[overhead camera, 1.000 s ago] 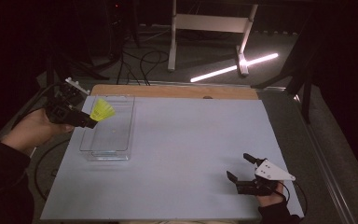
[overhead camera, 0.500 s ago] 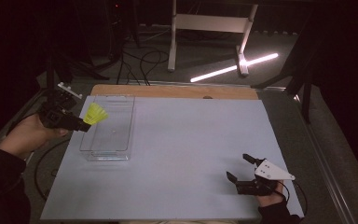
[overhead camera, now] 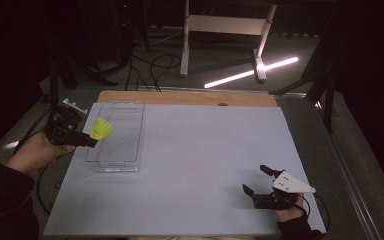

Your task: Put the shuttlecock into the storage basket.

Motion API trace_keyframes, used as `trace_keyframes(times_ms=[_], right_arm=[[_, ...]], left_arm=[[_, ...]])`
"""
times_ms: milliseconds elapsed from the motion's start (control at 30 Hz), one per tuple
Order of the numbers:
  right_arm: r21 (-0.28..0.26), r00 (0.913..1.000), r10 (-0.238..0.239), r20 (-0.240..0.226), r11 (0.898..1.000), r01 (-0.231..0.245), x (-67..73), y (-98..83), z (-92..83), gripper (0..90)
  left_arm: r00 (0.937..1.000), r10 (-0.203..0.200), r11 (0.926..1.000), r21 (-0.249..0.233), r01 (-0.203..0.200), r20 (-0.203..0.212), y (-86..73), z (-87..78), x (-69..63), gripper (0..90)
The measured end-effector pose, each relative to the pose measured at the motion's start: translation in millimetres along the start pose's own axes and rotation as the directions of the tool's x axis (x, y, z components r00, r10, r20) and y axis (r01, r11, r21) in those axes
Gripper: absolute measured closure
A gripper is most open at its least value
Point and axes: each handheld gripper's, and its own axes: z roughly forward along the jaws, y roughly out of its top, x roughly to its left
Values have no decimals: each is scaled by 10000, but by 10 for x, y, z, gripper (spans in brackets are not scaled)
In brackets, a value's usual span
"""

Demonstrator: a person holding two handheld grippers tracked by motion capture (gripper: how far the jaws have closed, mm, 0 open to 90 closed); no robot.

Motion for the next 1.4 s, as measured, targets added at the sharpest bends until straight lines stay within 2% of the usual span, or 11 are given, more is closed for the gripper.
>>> trace_keyframes(times_ms=[267, 400, 433, 633, 733, 1067, 1400], right_arm=[[24, 10000, 22, -35, 10000, -21, -3, -3, 5, 97], [27, 10000, 40, -69, 10000, -40, -3, -4, 7, 97], [34, 10000, 42, -87, 10000, -41, -4, -5, 8, 97], [79, 9999, 54, -144, 10000, -52, -8, -8, 10, 97], [90, 9999, 44, -146, 10000, -43, -8, -8, 10, 97], [145, 9998, 51, -193, 9999, -48, -6, -12, 18, 97], [166, 9997, 65, -225, 9998, -61, -7, -14, 18, 98]], left_arm=[[9998, -31, 10000, -55, 30, -197, -69, 190, 60, 655], [9999, -105, 9999, -115, 104, -93, -99, 285, 74, 655], [10000, 21, 9999, -99, -22, -27, -109, 314, 79, 655], [9998, 69, 10000, 67, -68, -194, -164, 453, 106, 655], [9996, -40, 10000, 44, 41, -283, -186, 482, 129, 655], [9990, 313, 9990, 336, -303, -303, -259, 630, 172, 654], [9961, 805, 9952, 594, -783, -371, -256, 723, 139, 653]])
